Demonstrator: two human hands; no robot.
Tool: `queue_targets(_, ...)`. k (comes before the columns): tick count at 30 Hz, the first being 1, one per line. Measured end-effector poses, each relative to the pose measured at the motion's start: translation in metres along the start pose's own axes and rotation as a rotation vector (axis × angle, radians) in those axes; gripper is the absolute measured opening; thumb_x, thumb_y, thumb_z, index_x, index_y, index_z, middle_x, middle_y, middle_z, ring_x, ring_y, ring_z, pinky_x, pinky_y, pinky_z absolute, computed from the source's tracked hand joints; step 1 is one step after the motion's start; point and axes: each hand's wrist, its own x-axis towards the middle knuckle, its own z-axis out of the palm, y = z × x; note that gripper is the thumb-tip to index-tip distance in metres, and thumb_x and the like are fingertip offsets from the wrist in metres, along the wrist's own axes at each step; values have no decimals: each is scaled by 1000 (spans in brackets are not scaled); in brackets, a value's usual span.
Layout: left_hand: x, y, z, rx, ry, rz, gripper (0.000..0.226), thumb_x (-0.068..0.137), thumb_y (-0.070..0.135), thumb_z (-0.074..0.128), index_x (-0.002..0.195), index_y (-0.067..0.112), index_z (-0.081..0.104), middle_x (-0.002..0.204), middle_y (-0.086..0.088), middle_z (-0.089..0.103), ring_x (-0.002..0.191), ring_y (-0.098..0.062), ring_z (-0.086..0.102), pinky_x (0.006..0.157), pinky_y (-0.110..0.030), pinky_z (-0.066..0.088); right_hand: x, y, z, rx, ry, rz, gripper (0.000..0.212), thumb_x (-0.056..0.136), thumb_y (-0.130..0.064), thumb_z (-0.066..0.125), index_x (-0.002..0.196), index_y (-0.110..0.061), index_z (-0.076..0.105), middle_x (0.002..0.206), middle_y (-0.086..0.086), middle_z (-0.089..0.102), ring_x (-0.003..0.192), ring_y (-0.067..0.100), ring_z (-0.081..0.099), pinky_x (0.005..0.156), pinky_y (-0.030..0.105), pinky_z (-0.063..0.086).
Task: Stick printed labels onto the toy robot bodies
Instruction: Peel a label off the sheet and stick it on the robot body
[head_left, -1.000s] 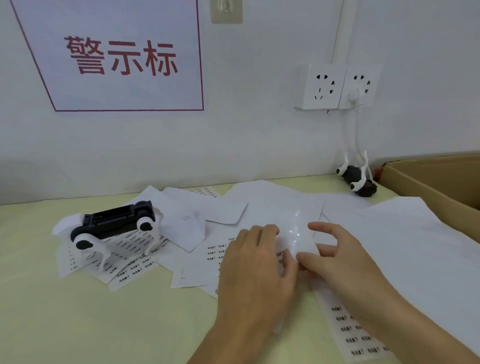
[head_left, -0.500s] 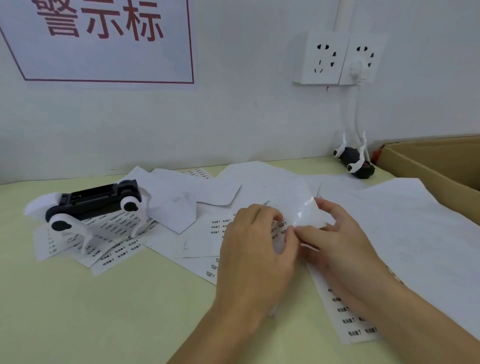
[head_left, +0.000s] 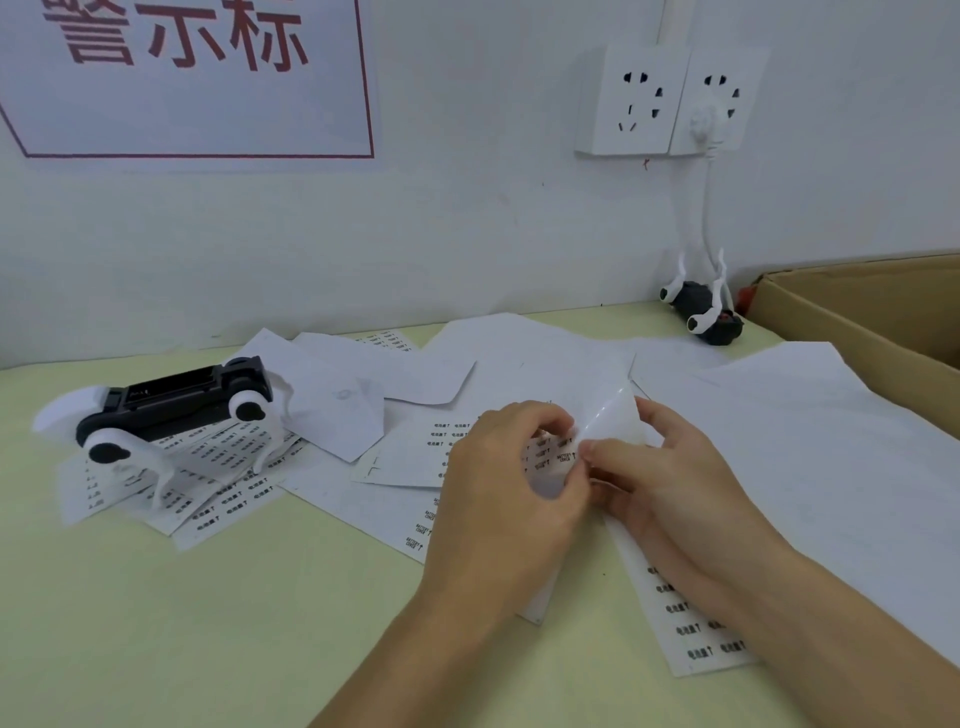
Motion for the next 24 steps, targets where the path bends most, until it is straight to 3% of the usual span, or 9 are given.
queue_targets(5,2,0,-1,-83,-4,-73,25,78,14,80,96,26,68,92,17,69,95,3,62,80,-4,41,0,2,1,-11,29,-10,47,85,8,65,126,-12,55,103,26,73,103,52,64,98,59,51)
queue_targets(8,2,-1,-2,-121,2,-99,21,80,10,76,94,23,69,90,15,70,92,1,64,79,-7,45,-1,2,3,-37,33,-25,49,83,6,69,124,-16,56,99,20,75,91,46,69,97,59,52)
queue_targets(16,2,0,-3,-52,52,-46,16,80,10,78,89,20,70,88,15,67,92,-3,62,80,-9,44,-5,6,6,-147,78,-106,50,83,-1,73,120,-29,54,91,6,78,89,33,74,94,57,54)
queue_targets(20,1,0,-2,45,93,-3,14,80,14,78,86,22,69,86,16,63,90,-4,59,79,-11,42,-7,5,7,-262,131,-176,49,80,-9,75,112,-38,52,87,-4,78,85,26,74,89,52,56)
queue_targets(24,0,0,0,76,104,25,9,82,14,77,88,19,72,86,14,66,87,-3,59,79,-14,44,-8,5,8,-338,151,-266,49,80,-11,78,109,-38,50,81,-8,77,75,21,72,72,35,57)
